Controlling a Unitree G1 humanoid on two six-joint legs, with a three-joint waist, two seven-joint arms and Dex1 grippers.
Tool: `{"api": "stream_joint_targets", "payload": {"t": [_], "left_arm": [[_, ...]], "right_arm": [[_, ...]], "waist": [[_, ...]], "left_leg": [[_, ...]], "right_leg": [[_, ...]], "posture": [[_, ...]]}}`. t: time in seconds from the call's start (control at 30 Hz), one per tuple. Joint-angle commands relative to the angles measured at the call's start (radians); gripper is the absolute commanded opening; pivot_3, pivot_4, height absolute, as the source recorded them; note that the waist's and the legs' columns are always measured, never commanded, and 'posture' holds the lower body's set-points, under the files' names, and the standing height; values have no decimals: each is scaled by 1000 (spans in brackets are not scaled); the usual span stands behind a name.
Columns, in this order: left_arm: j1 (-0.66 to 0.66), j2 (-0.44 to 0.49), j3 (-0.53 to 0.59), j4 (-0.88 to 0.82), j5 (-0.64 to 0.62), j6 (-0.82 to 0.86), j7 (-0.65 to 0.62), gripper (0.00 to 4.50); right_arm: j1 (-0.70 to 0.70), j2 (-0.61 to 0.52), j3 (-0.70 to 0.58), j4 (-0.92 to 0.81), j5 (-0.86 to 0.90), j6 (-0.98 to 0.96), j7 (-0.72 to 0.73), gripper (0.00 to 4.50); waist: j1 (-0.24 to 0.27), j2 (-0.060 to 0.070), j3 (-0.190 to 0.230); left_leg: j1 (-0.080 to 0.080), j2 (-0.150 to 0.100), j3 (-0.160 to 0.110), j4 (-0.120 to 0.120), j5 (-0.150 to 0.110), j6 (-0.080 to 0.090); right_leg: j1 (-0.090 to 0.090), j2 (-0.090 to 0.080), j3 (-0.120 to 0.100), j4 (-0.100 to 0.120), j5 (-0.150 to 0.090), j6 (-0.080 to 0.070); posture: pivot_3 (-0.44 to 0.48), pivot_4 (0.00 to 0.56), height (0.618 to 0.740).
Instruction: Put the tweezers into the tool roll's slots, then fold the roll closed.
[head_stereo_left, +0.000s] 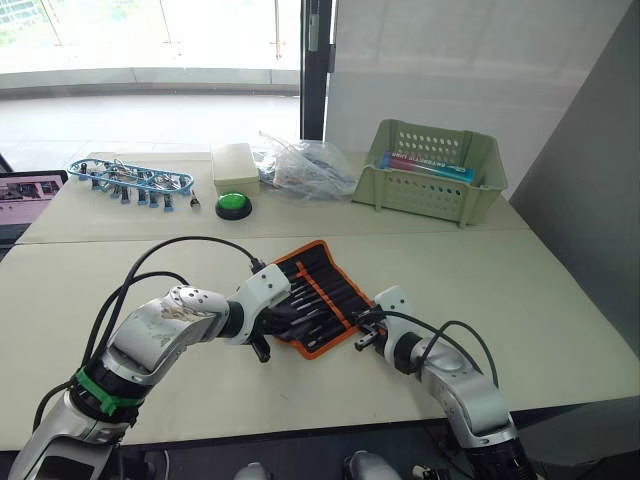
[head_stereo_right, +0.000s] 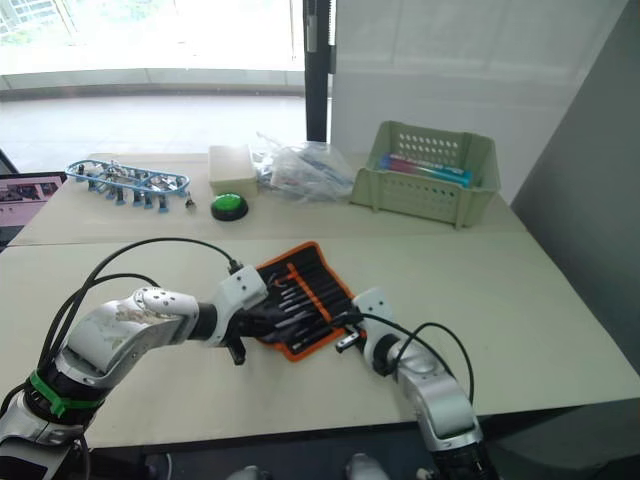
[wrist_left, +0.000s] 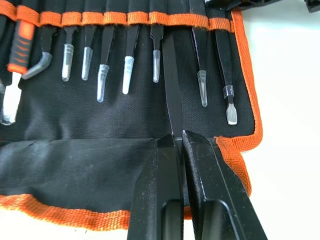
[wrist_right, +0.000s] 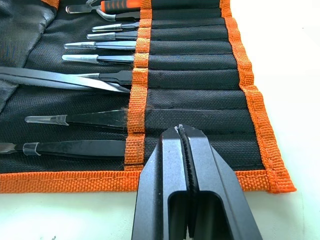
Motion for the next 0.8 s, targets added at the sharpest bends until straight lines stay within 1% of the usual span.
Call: {"api": "stream_joint_targets", "payload": {"t": [0.03, 0.23, 0.4, 0.67, 0.8], "left_arm": [[-32, -14, -13, -9, 13, -16, -6, 30], [-66, -42, -50, 27, 41, -41, -11, 30], [-100, -90, -77, 57, 57, -42, -9, 30], [-168, -188, -153, 233, 152, -137, -1, 30], [-203, -277, -175, 340, 194, -207, 5, 30]], "right_arm": [[33, -4, 14, 55, -8, 54, -13, 0], [39, 0, 14, 48, -6, 57, -18, 0], [41, 1, 13, 48, -5, 56, -21, 0], [45, 6, 13, 45, -2, 58, -30, 0], [46, 6, 14, 43, -1, 59, -30, 0]], "waist": [[2, 0, 0], [7, 0, 0], [8, 0, 0], [11, 0, 0], [12, 0, 0]], "left_leg": [[0, 0, 0, 0, 0, 0], [0, 0, 0, 0, 0, 0], [0, 0, 0, 1, 0, 0], [0, 0, 0, 2, 0, 0], [0, 0, 0, 3, 0, 0]], "right_leg": [[0, 0, 0, 0, 0, 0], [0, 0, 0, 0, 0, 0], [0, 1, 1, 1, 0, 1], [1, 1, 1, 1, 1, 1], [2, 2, 1, 2, 1, 1]], "posture": [[0, 150, 740], [0, 150, 740], [0, 150, 740], [0, 150, 740], [0, 150, 740]]}}
